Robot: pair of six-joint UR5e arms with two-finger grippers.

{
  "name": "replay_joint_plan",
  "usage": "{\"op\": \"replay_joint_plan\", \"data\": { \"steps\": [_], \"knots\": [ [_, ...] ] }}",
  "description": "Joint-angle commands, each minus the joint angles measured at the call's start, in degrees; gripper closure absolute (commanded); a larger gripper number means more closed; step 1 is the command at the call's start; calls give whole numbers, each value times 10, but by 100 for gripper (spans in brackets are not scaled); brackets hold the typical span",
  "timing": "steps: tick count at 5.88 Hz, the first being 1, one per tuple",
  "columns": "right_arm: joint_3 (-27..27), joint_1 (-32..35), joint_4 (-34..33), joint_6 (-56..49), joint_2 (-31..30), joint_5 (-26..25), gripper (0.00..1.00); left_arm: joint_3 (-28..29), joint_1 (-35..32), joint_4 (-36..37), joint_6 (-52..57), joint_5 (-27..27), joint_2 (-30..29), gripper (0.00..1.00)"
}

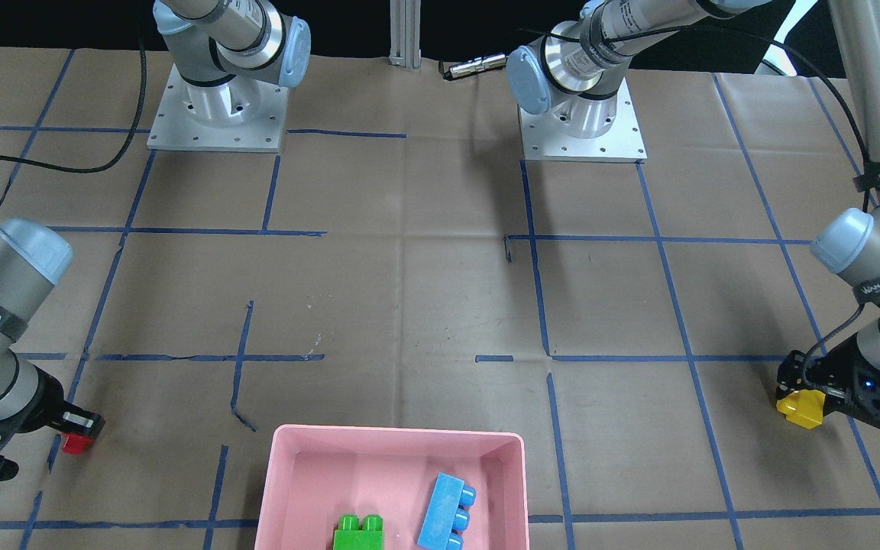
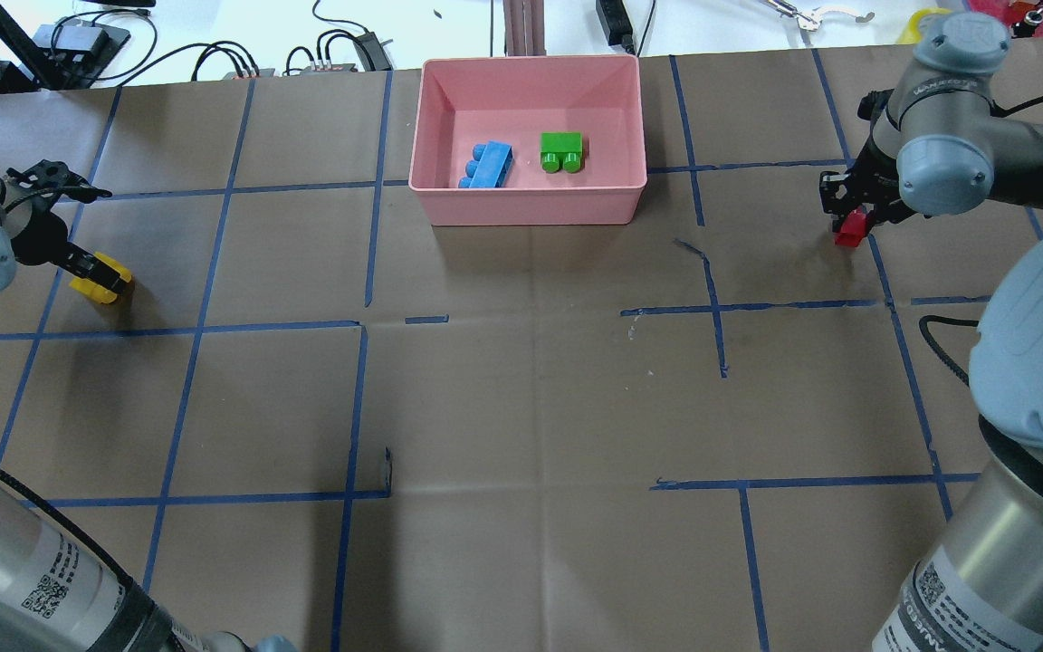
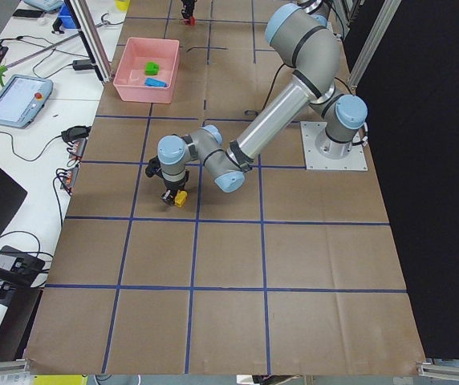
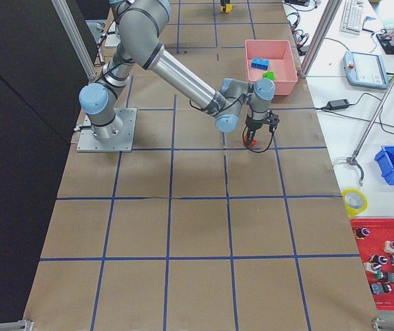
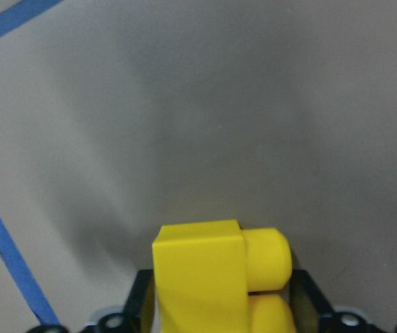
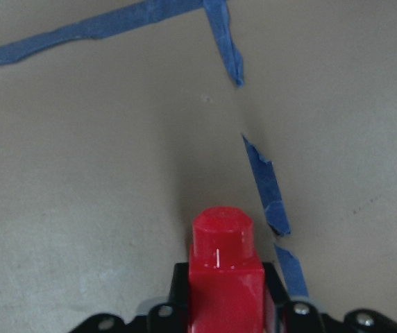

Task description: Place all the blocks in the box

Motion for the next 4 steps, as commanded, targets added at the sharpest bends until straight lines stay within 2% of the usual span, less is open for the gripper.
{"op": "replay_joint_plan", "data": {
  "steps": [1, 2, 3, 4],
  "knots": [
    [-7, 2, 3, 6, -25, -1, 95, 2, 0, -2, 0, 2, 5, 70],
    [-28, 6, 58, 7, -58, 0, 95, 20, -11, -3, -4, 1, 24, 79],
    [-60, 10, 152, 9, -92, 5, 95, 75, -50, -64, -23, 1, 49, 81],
    [-85, 23, 200, 21, -108, 8, 94, 146, -102, -136, -94, 2, 57, 81]
  ]
}}
